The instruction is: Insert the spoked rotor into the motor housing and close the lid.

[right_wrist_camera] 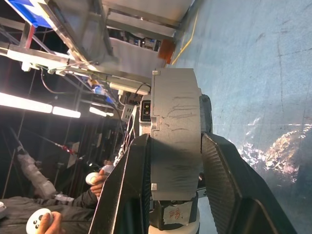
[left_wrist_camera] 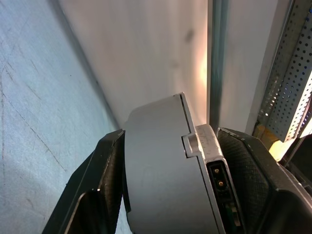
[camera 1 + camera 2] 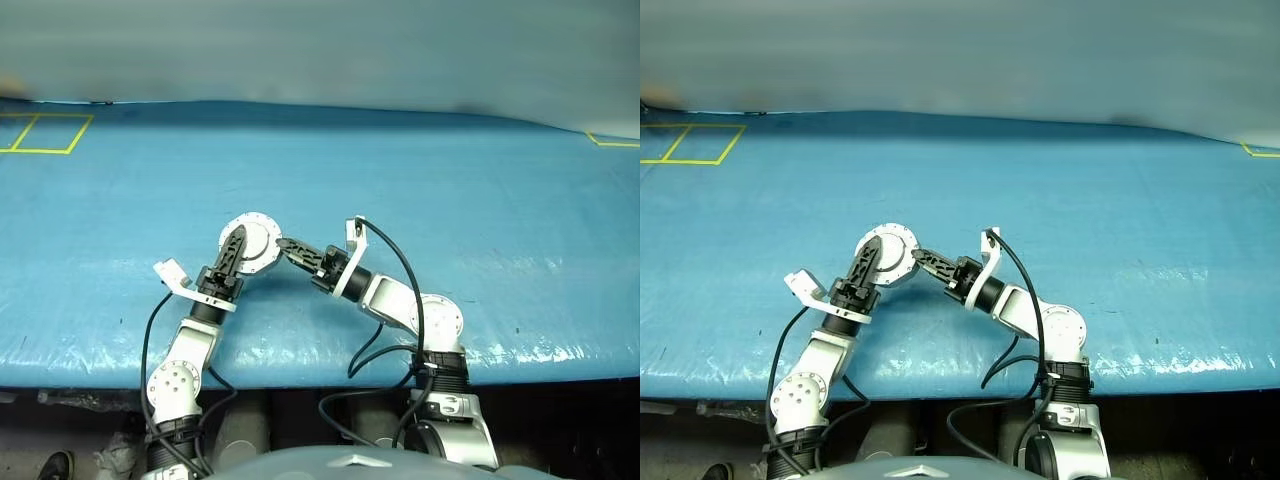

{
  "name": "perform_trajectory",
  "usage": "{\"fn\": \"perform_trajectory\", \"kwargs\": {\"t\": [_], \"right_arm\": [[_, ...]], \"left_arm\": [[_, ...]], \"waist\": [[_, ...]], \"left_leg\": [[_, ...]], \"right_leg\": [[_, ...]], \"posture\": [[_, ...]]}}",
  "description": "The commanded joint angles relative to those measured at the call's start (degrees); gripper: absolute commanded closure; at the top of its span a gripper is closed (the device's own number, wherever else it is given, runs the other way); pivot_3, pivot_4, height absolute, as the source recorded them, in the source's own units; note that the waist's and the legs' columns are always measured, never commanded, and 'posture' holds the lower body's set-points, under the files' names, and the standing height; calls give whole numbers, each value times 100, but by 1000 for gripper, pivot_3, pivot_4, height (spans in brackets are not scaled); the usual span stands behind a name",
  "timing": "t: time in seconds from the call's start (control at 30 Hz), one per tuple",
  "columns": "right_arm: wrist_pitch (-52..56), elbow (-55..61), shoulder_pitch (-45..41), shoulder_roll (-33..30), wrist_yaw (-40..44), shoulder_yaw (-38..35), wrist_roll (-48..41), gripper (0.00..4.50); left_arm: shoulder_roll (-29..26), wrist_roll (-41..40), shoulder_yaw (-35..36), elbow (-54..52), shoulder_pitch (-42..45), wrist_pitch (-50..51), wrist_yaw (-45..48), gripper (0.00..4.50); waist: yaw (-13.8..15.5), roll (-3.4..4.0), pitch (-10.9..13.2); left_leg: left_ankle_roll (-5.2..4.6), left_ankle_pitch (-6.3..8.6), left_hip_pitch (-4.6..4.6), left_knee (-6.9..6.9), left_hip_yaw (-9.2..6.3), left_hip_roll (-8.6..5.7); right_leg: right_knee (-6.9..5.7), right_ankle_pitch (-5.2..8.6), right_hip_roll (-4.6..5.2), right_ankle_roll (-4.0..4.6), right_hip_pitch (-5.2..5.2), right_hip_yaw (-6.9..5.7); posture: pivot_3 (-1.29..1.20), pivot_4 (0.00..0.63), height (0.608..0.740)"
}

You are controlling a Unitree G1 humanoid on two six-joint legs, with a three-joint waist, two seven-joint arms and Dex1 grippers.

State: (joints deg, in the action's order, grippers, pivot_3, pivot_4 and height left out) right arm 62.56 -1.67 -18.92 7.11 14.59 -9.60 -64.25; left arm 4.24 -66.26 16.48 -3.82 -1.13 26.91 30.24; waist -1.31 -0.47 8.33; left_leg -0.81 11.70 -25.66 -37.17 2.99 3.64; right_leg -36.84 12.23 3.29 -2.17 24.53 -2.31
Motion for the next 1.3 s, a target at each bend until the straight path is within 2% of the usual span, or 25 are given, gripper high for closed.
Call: {"fn": "perform_trajectory", "kwargs": {"t": [0.03, 0.2, 0.4, 0.63, 0.87, 1.03, 1.3], "right_arm": [[-80, 265, -45, 170, 190, 104, -195, 3318], [-256, 289, -51, 95, 352, 190, 39, 3318], [-636, 136, -90, 148, 86, 192, 552, 1368], [-1089, 105, -56, 80, -15, 310, 1008, 1368], [-1293, 66, -70, 13, 27, 245, 1229, 1368], [-1309, 156, -31, -58, 88, 282, 1295, 1368], [-1334, 158, -45, -30, 146, 289, 1379, 1368]], "left_arm": [[108, 160, -110, -48, 23, -62, -63, 1861], [155, 181, -46, 56, 103, -153, -229, 1861], [142, 359, 29, 191, 205, -353, -466, 1861], [228, 723, 235, 387, 330, -892, -742, 1861], [279, 887, 1080, 635, 807, -2160, -1613, 1861], [-140, 1450, 1637, 931, 1423, -2968, -2573, 1861], [-775, 2183, 1728, 1647, 1883, -2904, -3259, 1861]], "waist": [[2, 0, 0], [4, 0, 0], [4, -1, 0], [6, -3, 1], [7, -16, 5], [72, -46, 10], [70, -72, 18]], "left_leg": [[0, 0, 0, 0, 0, 0], [0, 0, 0, -1, 0, 0], [0, 0, 0, -2, 2, -1], [0, 0, 0, -2, 3, -1], [0, 0, 0, -2, 5, 1], [0, 0, -1, -4, 9, -2], [0, -1, -2, -9, 8, -4]], "right_leg": [[0, 0, 0, 0, 0, 0], [0, 0, 0, -1, -1, 0], [-1, -2, -1, -3, -1, 0], [0, -2, -1, -4, -1, -1], [-2, -5, -4, -5, -1, -1], [2, -35, -3, -9, -4, -1], [3, -41, -1, -15, -10, -4]], "posture": [[0, 150, 740], [0, 150, 740], [0, 150, 740], [0, 150, 740], [0, 150, 740], [0, 150, 740], [0, 150, 740]]}}
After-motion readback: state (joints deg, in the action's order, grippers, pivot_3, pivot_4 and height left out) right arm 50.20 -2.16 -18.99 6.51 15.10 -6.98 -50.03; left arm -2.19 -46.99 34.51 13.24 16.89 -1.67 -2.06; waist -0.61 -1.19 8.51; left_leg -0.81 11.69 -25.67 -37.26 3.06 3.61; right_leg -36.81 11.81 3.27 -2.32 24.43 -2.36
